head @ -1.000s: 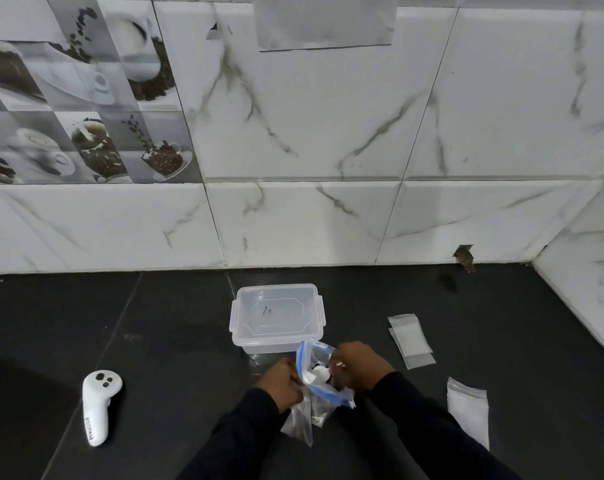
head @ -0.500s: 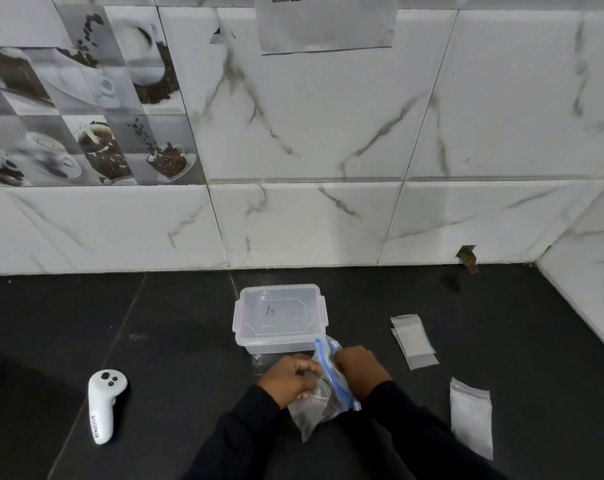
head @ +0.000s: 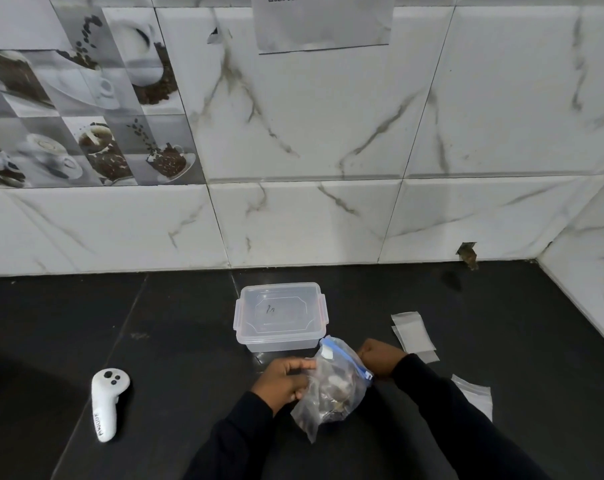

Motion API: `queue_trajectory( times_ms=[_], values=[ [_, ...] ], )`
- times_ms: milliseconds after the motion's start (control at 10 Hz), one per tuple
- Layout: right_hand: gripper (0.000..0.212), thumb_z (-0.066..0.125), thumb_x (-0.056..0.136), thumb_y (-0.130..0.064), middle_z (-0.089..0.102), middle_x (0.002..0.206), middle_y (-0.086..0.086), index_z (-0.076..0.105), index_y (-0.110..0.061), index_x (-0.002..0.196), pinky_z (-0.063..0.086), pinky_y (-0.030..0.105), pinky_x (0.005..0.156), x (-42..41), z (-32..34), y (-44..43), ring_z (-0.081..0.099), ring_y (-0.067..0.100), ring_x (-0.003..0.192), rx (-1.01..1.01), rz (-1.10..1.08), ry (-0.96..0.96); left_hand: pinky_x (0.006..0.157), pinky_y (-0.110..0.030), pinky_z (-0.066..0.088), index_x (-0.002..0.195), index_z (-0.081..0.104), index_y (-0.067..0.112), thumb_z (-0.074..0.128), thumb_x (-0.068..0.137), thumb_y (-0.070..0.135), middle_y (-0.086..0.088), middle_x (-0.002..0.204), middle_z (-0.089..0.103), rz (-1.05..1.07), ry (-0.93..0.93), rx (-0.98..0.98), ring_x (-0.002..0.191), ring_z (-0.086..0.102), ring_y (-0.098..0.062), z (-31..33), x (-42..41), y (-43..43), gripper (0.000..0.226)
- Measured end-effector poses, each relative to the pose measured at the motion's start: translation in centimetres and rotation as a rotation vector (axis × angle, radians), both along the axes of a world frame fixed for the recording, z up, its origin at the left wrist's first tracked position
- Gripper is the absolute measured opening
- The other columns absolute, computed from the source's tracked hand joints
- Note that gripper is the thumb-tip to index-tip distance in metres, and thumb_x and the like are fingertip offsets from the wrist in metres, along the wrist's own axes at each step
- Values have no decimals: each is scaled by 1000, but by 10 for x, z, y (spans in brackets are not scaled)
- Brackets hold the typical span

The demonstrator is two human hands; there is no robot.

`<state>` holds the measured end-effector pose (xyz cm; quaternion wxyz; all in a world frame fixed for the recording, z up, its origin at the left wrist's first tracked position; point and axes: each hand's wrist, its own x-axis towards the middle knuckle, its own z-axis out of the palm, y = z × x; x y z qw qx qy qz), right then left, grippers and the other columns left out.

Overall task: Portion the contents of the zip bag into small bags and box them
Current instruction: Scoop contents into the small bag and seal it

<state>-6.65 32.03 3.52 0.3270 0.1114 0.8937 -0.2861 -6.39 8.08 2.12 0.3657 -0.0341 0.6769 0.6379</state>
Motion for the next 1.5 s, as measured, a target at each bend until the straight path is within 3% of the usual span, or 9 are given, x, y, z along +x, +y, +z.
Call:
queue_trajectory(
  times_ms=[300, 400, 600, 700, 800, 1000, 1200, 1400, 1500],
  values=[
    [11, 62, 61, -18, 67, 72, 8, 71, -21, 56, 53, 37, 75, 6, -3, 6, 60, 19, 69, -226, -65, -5, 46, -16, 40, 113, 71, 7, 51, 81, -17, -7, 105, 69, -37, 85, -80, 45, 46, -4, 0, 10, -8, 44],
    [28, 68, 44, -24, 74, 87, 21, 77, -6, 64, 56, 44, 85, 8, -9, 11, 66, 25, 78, -268, -117, 38, 45, -17, 40, 109, 72, 2, 51, 78, -19, -13, 104, 70, -36, 133, -89, 44, 51, -2, -2, 18, -9, 43],
    [3, 76, 63, -17, 74, 93, 15, 77, -18, 61, 54, 37, 89, 9, 7, -3, 70, 30, 91, -282, -152, 149, 56, -22, 48, 85, 76, 13, 60, 66, -5, -3, 82, 73, -43, 223, -191, 55, 58, -7, -11, 32, -17, 31],
    [20, 73, 71, -11, 74, 98, 7, 75, -24, 56, 52, 31, 89, 7, 10, -9, 69, 23, 92, -269, -84, 228, 61, -24, 52, 74, 70, 17, 67, 62, 0, -3, 75, 72, 0, 329, -293, 62, 60, -7, -5, 40, -21, 21],
    [6, 74, 70, -13, 72, 101, -2, 77, -7, 70, 52, 33, 92, 5, 6, -8, 67, 13, 93, -216, -137, 316, 57, -20, 47, 67, 63, 17, 68, 63, -3, -7, 73, 69, 22, 479, -363, 56, 54, -3, 4, 45, -24, 21],
    [9, 72, 74, -15, 65, 113, -8, 79, -14, 68, 41, 13, 76, 13, 11, 2, 60, 1, 94, -73, -144, 482, 69, -20, 58, 60, 76, 33, 71, 71, 0, 12, 73, 75, 29, 448, -449, 69, 70, -6, 21, 45, -22, 35],
    [14, 78, 76, -13, 67, 112, -9, 76, -14, 62, 50, 28, 85, 41, 44, 8, 62, 1, 95, -218, -321, 663, 81, -30, 61, 81, 81, 22, 77, 72, 10, 10, 83, 77, 44, 439, -421, 79, 72, -2, 34, 40, -14, 15],
    [17, 76, 81, -19, 64, 114, -20, 72, -15, 65, 47, 19, 80, 78, 88, -29, 62, -2, 100, -344, -338, 804, 83, -28, 59, 89, 78, 22, 75, 78, 9, 8, 92, 75, 3, 476, -412, 86, 70, -7, 54, 33, 6, 18],
    [15, 76, 81, -21, 58, 118, -25, 69, -22, 68, 43, 16, 91, 94, 74, -52, 53, -2, 114, -257, -279, 921, 73, -23, 58, 84, 79, 18, 74, 76, 11, 3, 82, 76, -18, 496, -408, 78, 71, -12, 62, 33, 13, 11]
  ],
)
